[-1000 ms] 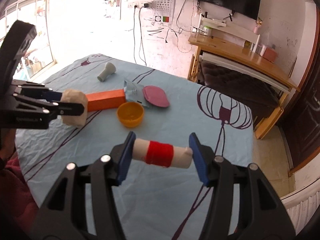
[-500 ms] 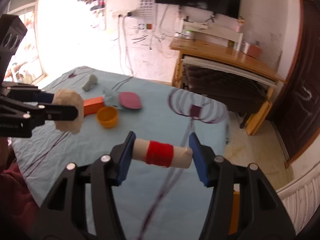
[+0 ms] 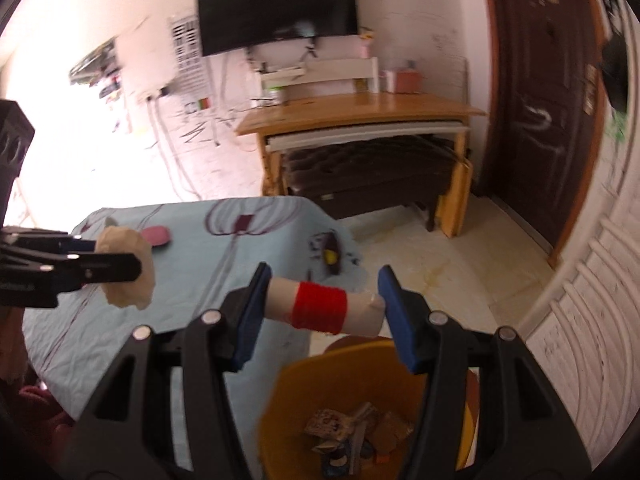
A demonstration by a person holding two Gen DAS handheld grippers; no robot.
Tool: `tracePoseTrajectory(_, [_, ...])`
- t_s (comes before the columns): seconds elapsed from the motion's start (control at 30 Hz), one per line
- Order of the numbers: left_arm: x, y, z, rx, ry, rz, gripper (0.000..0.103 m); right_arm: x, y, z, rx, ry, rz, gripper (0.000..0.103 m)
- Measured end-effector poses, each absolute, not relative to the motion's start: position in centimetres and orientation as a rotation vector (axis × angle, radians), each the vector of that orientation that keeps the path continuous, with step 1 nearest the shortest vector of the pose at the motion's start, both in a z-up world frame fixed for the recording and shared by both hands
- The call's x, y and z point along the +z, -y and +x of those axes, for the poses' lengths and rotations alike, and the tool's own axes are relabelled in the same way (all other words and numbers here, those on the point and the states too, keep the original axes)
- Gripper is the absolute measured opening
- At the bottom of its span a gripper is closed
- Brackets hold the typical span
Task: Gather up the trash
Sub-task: 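Carry the paper and can over the yellow bin and open both tools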
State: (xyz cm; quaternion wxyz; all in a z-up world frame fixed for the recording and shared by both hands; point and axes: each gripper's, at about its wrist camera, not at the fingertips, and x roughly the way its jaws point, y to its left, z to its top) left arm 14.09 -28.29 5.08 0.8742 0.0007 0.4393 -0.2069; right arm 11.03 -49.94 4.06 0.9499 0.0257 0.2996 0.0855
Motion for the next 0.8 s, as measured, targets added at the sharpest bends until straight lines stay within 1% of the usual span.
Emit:
tracePoseTrajectory(0.37, [3.4, 34.5, 15.6, -0.458, -0.98, 0.032, 0.04, 1.5, 53.2, 12.0, 0.052, -0.712, 0.093, 0.053])
tracePoseTrajectory(0.4, [3.2, 34.9, 15.7, -0.456, -0.985, 0.035, 0.04, 1.4, 53.5, 11.9, 0.05, -0.715, 0.1, 0.058])
tracePoseTrajectory(0.43, [3.0, 35.1, 16.0, -0.456, -0.99, 0.034, 0.04, 1.3, 53.9, 11.9, 0.046, -0.717, 0.113, 0.075])
tracePoseTrajectory(0.47, [2.8, 35.4, 16.1, -0.456, -0.996, 0.031, 0.04, 1.3, 54.0, 11.8, 0.041, -0.715, 0.123, 0.083])
tracePoseTrajectory(0.5, [2.7, 35.5, 16.2, -0.456, -0.999, 0.031, 0.04, 1.3, 54.2, 11.8, 0.035, -0.712, 0.13, 0.088])
tracePoseTrajectory(0.8, [1.5, 37.1, 16.0, -0.467, -0.987, -0.01, 0.04, 2.4, 56.1, 10.5, -0.052, -0.667, 0.176, 0.088])
